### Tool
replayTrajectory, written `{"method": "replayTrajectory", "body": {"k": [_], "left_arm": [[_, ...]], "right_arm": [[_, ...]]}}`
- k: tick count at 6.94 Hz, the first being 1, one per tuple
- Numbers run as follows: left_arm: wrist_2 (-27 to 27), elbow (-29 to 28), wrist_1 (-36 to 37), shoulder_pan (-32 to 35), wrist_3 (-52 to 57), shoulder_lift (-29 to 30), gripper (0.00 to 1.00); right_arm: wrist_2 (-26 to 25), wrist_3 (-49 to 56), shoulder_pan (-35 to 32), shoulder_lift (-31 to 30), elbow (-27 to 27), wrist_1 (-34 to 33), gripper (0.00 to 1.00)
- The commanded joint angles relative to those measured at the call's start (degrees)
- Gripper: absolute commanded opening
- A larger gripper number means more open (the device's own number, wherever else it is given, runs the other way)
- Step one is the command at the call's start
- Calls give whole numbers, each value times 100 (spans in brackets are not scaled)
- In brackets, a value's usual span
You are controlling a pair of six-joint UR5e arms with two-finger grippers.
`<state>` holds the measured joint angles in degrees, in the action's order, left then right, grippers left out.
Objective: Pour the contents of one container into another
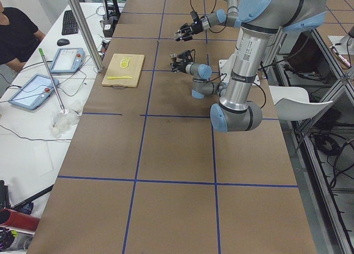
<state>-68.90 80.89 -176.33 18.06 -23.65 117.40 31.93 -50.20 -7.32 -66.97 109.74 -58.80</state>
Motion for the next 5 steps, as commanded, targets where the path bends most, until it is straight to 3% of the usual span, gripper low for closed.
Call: {"method": "replayTrajectory", "body": {"k": [1, 5], "left_arm": [[-298, -12, -356, -48, 0, 107, 0], [-282, -230, -630, -259, -8, 142, 0]], "right_arm": [[68, 247, 29, 96, 4, -9, 0], [129, 291, 81, 228, 21, -220, 0]]}}
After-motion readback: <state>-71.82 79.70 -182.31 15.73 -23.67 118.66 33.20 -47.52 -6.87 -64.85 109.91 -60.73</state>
